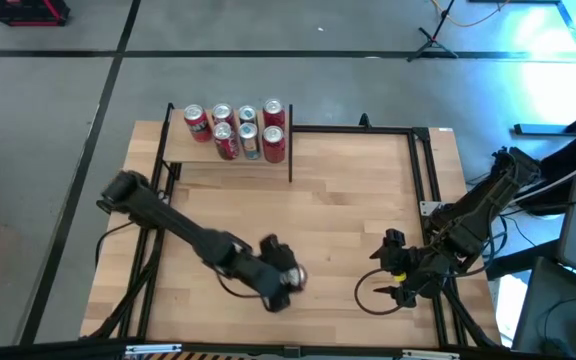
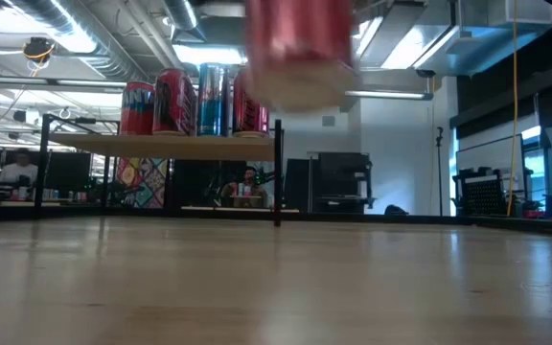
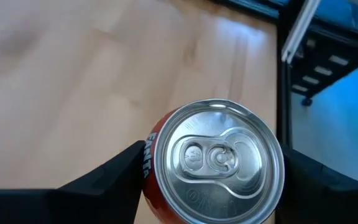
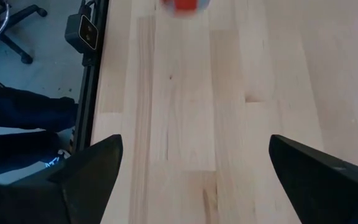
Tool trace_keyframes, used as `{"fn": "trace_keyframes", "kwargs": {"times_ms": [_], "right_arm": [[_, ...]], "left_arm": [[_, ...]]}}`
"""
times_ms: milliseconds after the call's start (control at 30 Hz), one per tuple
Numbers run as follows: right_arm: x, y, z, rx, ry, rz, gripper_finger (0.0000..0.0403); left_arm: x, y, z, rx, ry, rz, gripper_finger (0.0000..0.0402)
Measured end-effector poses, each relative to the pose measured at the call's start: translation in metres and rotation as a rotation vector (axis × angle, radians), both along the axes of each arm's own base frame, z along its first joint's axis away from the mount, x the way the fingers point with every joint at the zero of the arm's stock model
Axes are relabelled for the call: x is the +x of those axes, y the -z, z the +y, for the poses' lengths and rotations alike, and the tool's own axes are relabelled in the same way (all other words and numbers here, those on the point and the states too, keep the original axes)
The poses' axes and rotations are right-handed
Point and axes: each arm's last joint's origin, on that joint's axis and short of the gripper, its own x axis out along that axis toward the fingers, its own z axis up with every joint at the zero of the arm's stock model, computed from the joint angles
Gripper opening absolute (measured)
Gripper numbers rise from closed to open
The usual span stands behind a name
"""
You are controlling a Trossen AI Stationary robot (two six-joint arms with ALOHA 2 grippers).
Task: Place canned beverage on shelf
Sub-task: Put the orange soda can on the shelf and aligned with the other orange soda can
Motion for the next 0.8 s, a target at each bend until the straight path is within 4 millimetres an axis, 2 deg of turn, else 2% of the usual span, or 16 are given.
{"fn": "trace_keyframes", "kwargs": {"times_ms": [200, 300, 500, 800], "right_arm": [[0.0, 0.0, -0.001, -0.021, 0.015, -0.017, 0.0392], [0.0, 0.0, -0.002, -0.032, 0.023, -0.022, 0.0392], [0.008, 0.0, -0.01, -0.031, 0.092, -0.028, 0.0392], [0.023, 0.0, -0.028, -0.024, 0.201, -0.03, 0.0392]], "left_arm": [[-0.052, -0.06, 0.033, 0.054, -0.093, -0.004, 0.0263], [-0.08, -0.082, 0.054, 0.08, -0.153, 0.017, 0.0263], [-0.132, -0.107, 0.091, 0.126, -0.242, 0.104, 0.0263], [-0.209, -0.127, 0.141, 0.266, -0.409, 0.203, 0.0263]]}}
